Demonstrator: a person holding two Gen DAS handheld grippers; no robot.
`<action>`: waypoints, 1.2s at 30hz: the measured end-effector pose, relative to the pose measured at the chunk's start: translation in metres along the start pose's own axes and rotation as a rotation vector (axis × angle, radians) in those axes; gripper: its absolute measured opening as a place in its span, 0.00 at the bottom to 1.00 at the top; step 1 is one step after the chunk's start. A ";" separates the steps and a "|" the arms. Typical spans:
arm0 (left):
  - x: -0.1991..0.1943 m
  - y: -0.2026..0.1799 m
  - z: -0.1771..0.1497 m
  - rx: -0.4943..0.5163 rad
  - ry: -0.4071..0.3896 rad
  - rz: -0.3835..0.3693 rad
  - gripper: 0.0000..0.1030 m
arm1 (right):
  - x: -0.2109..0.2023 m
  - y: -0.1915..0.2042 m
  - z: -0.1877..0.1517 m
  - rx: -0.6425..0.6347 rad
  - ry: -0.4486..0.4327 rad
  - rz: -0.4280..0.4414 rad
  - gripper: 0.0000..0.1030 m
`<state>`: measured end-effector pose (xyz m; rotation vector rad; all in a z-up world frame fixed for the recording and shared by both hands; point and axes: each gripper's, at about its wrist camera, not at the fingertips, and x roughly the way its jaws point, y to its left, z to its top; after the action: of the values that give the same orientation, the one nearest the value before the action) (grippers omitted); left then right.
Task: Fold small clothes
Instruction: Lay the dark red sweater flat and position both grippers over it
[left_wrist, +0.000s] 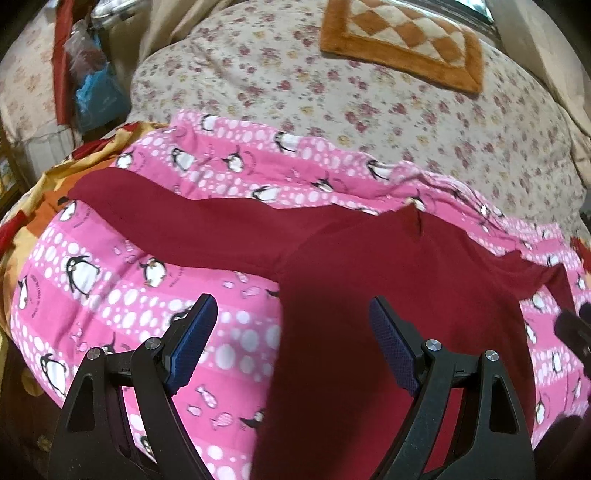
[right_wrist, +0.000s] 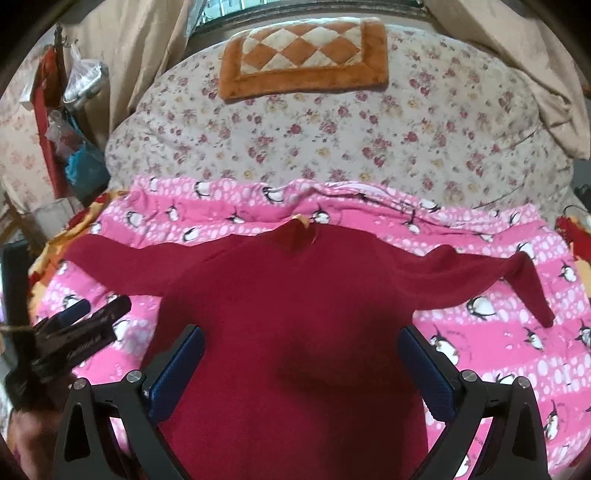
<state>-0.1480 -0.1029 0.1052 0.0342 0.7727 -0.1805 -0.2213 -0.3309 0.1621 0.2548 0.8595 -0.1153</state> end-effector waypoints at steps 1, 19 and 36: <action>0.001 -0.006 0.001 0.010 0.007 0.002 0.82 | 0.002 -0.003 0.001 0.001 0.001 -0.009 1.00; 0.026 -0.036 -0.002 0.046 0.041 0.026 0.82 | 0.052 -0.025 -0.010 -0.004 0.017 -0.055 1.00; 0.070 -0.054 0.001 0.031 0.095 0.062 0.82 | 0.110 -0.033 -0.014 0.020 0.039 -0.022 1.00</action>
<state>-0.1077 -0.1663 0.0596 0.0966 0.8629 -0.1325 -0.1668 -0.3584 0.0640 0.2671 0.9002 -0.1396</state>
